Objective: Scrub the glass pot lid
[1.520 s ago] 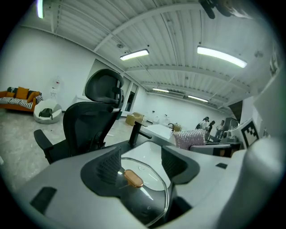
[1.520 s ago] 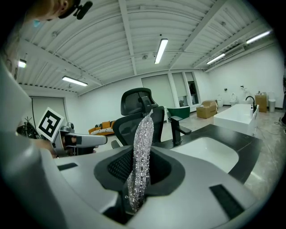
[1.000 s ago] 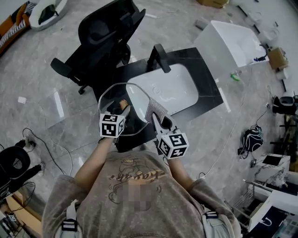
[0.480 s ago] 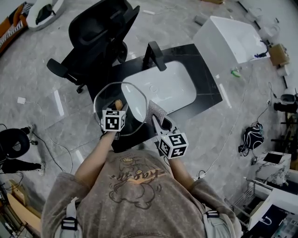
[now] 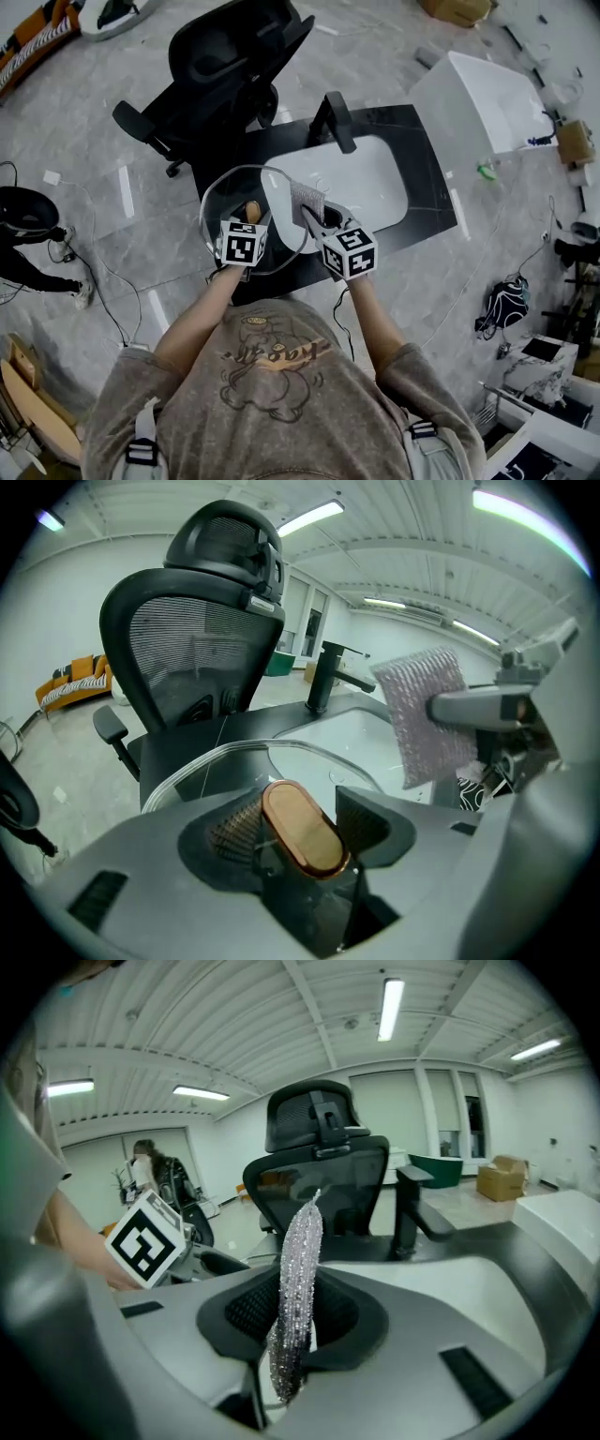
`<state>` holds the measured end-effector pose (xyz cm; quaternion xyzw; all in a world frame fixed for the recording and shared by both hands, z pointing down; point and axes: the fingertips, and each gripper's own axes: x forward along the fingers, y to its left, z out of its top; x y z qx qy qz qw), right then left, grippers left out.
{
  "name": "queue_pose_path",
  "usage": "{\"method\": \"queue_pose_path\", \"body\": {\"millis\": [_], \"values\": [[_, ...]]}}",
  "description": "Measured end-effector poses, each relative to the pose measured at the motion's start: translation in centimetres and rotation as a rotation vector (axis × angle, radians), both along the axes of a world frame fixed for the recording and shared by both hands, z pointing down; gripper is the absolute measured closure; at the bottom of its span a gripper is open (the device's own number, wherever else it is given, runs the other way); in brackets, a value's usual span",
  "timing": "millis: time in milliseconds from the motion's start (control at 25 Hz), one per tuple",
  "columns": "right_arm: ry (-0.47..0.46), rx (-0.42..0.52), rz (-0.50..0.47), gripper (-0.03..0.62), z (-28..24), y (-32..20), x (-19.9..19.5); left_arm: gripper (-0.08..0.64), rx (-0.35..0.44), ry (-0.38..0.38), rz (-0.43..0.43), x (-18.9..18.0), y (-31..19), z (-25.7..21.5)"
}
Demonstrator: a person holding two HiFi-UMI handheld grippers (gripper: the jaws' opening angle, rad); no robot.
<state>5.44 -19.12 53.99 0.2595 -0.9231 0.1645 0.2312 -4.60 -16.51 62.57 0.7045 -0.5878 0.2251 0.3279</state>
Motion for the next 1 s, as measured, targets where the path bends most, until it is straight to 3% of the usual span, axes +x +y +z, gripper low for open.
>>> {"method": "queue_pose_path", "body": {"millis": [240, 520, 760, 880, 1000], "values": [[0.117, 0.025, -0.482, 0.509, -0.1, -2.8, -11.1, 0.304, 0.015, 0.009, -0.049, 0.0, 0.1, 0.2], [0.399, 0.007, -1.083, 0.509, 5.3, 3.0, -21.1, 0.311, 0.011, 0.048, -0.111, -0.2, 0.2, 0.5], [0.591, -0.104, -1.555, 0.509, 8.4, 11.2, -22.6, 0.316, -0.007, 0.098, -0.188, -0.5, 0.2, 0.6], [0.678, -0.112, -1.712, 0.509, 9.6, 14.0, -22.1, 0.321, -0.005, 0.091, -0.194, -0.5, 0.2, 0.5], [0.707, -0.133, -1.810, 0.509, 10.6, 16.4, -21.5, 0.321, -0.002, 0.078, -0.199, -0.5, 0.2, 0.4]]}}
